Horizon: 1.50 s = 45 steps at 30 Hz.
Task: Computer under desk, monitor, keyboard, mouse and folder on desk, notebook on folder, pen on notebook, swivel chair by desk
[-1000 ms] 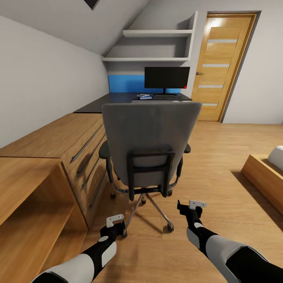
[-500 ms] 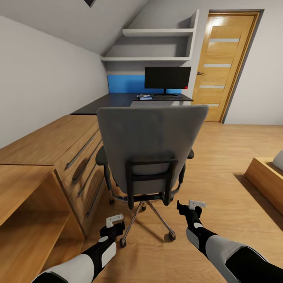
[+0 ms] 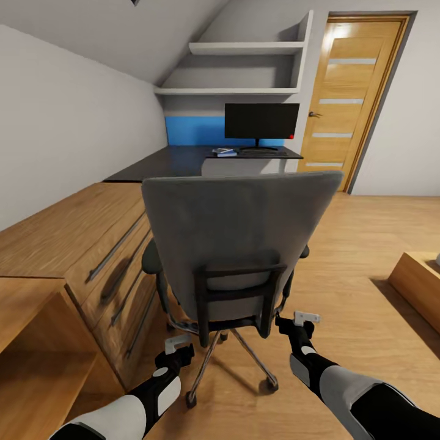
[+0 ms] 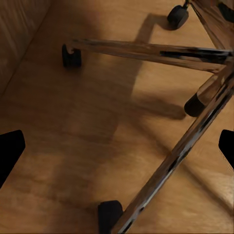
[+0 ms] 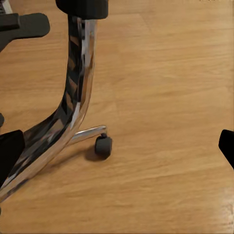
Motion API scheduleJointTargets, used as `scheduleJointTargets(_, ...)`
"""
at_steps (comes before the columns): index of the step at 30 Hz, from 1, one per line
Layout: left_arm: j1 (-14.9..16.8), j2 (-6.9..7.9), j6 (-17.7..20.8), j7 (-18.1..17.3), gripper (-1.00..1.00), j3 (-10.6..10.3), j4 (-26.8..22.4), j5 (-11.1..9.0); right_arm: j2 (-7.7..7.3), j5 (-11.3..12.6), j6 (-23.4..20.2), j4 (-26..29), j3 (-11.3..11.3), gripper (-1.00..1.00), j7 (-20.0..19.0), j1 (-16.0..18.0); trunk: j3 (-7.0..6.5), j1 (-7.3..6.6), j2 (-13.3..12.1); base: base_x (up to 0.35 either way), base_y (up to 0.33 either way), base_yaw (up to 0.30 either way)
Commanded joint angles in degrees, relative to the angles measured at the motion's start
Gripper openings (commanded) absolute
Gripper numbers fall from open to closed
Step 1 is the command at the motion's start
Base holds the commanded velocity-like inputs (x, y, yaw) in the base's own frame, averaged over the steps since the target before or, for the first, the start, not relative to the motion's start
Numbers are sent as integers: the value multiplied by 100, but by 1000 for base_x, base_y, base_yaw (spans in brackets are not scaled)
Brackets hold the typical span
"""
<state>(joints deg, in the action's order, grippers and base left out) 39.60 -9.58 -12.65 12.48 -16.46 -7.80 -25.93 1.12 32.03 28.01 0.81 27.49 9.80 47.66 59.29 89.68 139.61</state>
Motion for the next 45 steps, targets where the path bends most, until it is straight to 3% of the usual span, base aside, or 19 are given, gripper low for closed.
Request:
scheduleJointTargets(1, 4, 0, -28, 27, 100, -50, 2, -41, 3, 5, 2, -2, 90, 100, 22, 3, 5, 1, 2, 251, 0, -45)
scheduleJointTargets(37, 4, -9, -112, 26, 100, -87, 6, -26, 3, 2, 2, -2, 90, 100, 20, 1, -51, 1, 2, 317, -121, -67)
scheduleJointTargets(39, 4, -11, -112, 26, 100, -208, 6, -29, 3, 3, 2, -2, 90, 100, 20, 1, -51, 1, 2, 319, -157, 0)
scheduleJointTargets(45, 4, -9, -115, 26, 100, -252, 7, -26, 3, -3, 2, -2, 90, 100, 22, -1, -51, 1, 2, 319, -155, 0)
